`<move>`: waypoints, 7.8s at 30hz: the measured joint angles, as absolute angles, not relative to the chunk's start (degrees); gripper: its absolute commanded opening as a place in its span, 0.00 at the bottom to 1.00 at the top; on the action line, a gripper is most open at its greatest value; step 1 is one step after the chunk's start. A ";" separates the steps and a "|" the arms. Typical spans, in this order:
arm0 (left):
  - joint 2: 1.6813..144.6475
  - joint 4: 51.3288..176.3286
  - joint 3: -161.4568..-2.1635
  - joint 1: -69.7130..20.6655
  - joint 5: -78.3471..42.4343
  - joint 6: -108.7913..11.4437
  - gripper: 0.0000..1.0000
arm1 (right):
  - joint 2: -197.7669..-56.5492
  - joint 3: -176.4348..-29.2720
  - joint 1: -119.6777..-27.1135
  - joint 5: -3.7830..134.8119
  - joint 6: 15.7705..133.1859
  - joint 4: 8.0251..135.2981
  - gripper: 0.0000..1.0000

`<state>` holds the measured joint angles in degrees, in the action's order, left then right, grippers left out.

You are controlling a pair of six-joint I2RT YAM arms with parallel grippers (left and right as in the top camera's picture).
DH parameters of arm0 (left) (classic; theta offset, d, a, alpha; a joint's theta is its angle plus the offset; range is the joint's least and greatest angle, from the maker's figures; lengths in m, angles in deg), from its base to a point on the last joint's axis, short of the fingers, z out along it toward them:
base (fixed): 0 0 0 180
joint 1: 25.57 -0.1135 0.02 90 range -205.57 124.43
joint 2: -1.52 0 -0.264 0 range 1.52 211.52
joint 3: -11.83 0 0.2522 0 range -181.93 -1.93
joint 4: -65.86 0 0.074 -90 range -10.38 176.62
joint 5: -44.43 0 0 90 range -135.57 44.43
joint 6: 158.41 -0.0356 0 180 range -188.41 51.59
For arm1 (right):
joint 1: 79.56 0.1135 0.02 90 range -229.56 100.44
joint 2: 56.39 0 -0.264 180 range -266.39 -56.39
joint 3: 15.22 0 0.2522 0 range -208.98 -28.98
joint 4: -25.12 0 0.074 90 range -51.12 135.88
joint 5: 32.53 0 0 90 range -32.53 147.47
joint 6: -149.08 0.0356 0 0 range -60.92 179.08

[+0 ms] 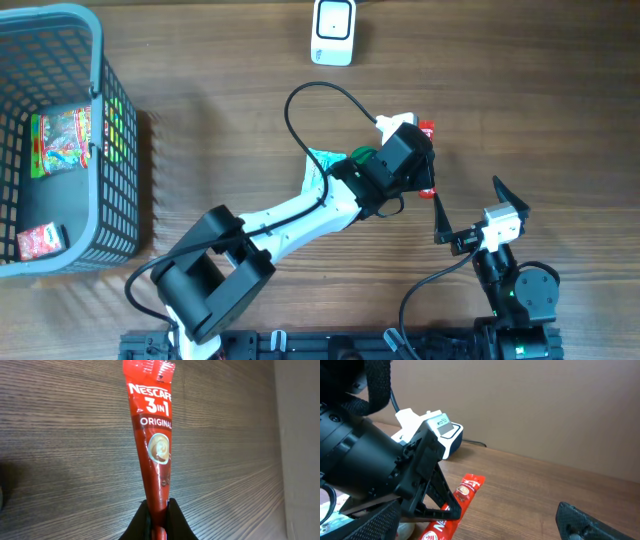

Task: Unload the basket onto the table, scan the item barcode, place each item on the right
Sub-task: 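Carry the Nescafe stick with the left gripper and drop it right of the jar, then reach the left gripper into the basket and grasp the Haribo bag, then carry the Haribo bag with the left gripper and set it left of the wipes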

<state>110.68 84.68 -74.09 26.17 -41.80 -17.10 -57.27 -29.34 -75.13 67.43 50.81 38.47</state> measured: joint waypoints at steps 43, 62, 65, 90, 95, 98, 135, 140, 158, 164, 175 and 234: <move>102.09 94.74 -78.31 14.76 -44.18 -19.77 0.22 | -57.27 -29.34 -75.13 67.43 50.81 38.47 1.00; 52.63 118.10 -78.79 -2.83 -89.65 -34.00 1.00 | -57.27 -29.34 -75.13 67.43 50.81 38.47 1.00; 51.06 118.04 -78.84 -12.49 -91.02 -33.58 1.00 | -57.27 -29.34 -75.13 67.43 50.81 38.47 1.00; 99.53 113.80 -79.03 -60.07 -52.53 -5.87 1.00 | -57.27 -29.34 -75.13 67.43 50.81 38.47 1.00; 106.57 108.18 -79.03 -60.07 -51.62 -2.81 1.00 | -57.27 -29.34 -75.13 67.43 50.81 38.47 1.00; 109.06 105.56 -79.03 -59.68 -51.64 -1.50 0.99 | -57.27 -29.34 -75.13 67.43 50.81 38.47 1.00; 104.39 110.21 -83.76 -57.43 -46.79 -1.47 0.04 | -57.27 -29.34 -75.13 67.43 50.81 38.47 1.00; 90.18 114.47 -85.79 -57.43 -50.28 -3.53 0.04 | -57.27 -29.34 -75.13 67.43 50.81 38.47 1.00; 106.40 129.88 -86.05 -58.70 -54.35 -5.04 1.00 | -57.27 -29.34 -75.13 67.43 50.81 38.47 1.00; 113.39 128.33 -86.03 -59.00 -54.70 -8.03 1.00 | -57.27 -29.34 -75.13 67.43 50.81 38.47 1.00; 117.61 125.23 -86.05 -59.00 -57.12 -13.76 0.92 | -57.27 -29.34 -75.13 67.43 50.81 38.47 1.00; 107.40 156.35 -104.78 -4.40 -59.88 -21.69 0.04 | -57.27 -29.34 -75.13 67.43 50.81 38.49 1.00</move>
<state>107.40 156.35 -104.78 -4.40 -59.88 -21.69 -57.27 -29.34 -75.13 67.43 50.81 38.49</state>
